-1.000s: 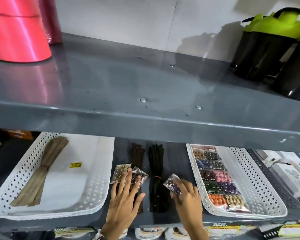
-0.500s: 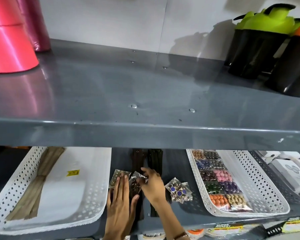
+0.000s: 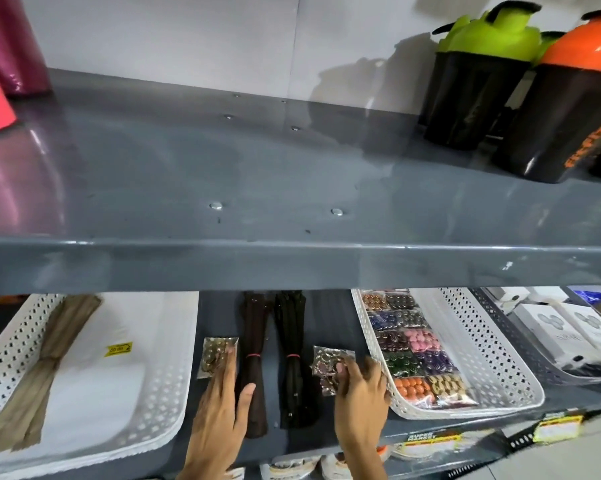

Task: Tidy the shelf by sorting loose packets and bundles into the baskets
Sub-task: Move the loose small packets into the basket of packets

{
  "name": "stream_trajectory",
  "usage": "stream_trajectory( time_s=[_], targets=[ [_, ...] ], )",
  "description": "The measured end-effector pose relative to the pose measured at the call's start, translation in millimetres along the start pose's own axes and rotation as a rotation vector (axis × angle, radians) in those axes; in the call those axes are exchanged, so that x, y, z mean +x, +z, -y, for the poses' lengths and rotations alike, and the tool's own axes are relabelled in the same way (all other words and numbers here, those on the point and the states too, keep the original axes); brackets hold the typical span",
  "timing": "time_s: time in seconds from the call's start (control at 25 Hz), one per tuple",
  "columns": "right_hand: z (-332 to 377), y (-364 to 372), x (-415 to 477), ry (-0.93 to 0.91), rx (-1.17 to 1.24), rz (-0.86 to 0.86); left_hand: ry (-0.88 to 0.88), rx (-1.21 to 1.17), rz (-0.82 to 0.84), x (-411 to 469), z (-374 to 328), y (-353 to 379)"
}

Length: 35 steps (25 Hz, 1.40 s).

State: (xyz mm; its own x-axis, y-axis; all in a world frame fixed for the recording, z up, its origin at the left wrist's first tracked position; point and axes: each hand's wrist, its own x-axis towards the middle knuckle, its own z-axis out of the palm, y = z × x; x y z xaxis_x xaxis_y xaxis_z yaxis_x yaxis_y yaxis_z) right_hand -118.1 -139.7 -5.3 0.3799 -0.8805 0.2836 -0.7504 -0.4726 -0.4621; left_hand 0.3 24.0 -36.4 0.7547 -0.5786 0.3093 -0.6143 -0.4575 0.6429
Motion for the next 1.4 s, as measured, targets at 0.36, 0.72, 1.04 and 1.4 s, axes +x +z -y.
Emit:
stream_trajectory(
  time_s=[0.36,0.72,1.04,1.4],
  targets=[
    [0,-3,-22,-0.170,-0.015,0.087,0.090,-0.212,-0.001,16,-63,-11],
    [-18,-11,-12,-0.218,0.185,0.032,0.264,-0.263,0.421,39,-91,36],
    [15,6,37,-0.395,0.058,0.284,0.100,0.275,0.151,19,-61,43],
    [-2,10,19,-0.191,-0.004,0.285,0.005,0.507,0.340,17,-47,32]
  ],
)
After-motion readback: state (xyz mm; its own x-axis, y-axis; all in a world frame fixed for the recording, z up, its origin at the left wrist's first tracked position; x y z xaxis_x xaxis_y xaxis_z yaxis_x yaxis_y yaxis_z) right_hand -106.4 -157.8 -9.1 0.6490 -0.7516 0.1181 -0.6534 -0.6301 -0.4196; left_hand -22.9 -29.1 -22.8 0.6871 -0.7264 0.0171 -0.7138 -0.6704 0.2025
